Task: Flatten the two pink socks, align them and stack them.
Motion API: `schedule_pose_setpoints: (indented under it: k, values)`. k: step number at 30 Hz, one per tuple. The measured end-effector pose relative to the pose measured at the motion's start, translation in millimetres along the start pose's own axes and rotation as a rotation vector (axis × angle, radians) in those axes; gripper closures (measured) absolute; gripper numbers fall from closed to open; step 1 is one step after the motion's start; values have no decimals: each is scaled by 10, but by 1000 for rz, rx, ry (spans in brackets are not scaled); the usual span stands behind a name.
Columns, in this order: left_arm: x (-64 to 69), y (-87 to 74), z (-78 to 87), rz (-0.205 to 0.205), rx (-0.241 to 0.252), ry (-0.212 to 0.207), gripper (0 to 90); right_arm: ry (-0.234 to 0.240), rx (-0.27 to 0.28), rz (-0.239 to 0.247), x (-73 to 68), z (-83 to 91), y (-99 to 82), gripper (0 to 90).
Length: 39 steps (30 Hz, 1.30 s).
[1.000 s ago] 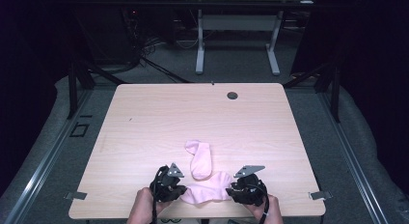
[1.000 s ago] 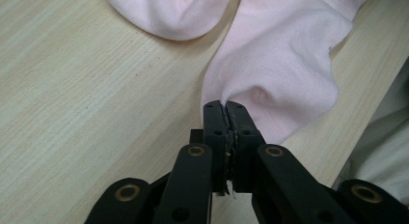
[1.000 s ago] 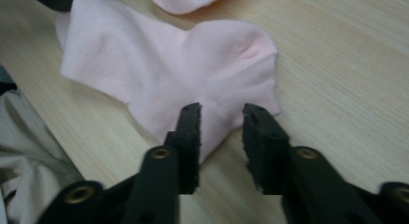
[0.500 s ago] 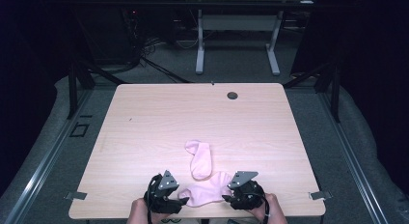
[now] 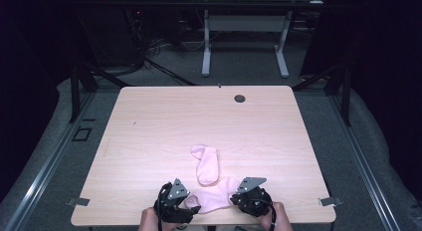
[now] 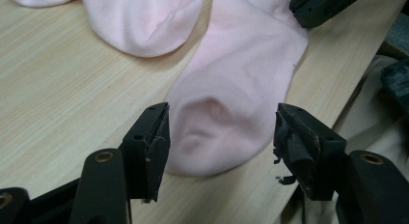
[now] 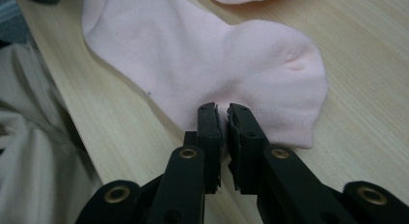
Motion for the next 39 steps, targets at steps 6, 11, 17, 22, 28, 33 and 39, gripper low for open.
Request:
schedule_pose_setpoints:
  k: [6, 11, 17, 22, 28, 33, 39]
  values:
    - [104, 77, -38, -37, 29, 0, 361, 36, 71, -94, -44, 162, 193, 834]
    - [190, 144, -73, -66, 47, 39, 344, 60, 97, -174, -39, 224, 284, 833]
    - [324, 200, -133, -127, 64, 82, 391, 71, 121, -246, 24, 236, 294, 833]
    - [386, 248, -201, -146, 77, 111, 387, 83, 141, -274, 31, 250, 310, 832]
    - [311, 297, -271, -124, 87, 148, 563, 92, 155, -272, 6, 273, 368, 831]
    - [291, 311, -296, -121, 82, 103, 850, 95, 159, -278, 37, 266, 333, 829]
    - [234, 454, -279, -48, 38, 19, 891, 40, 169, -238, 88, 238, 250, 767]
Point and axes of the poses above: each handheld gripper's, and its own axes: z roughly backward along the jaws, y roughly out of its top, x roughly to its right, the point moved 7 cm from there along -z, roughly forward along the jaws, and after that the axes turned 11 degrees about y, right-handed, at the moved point
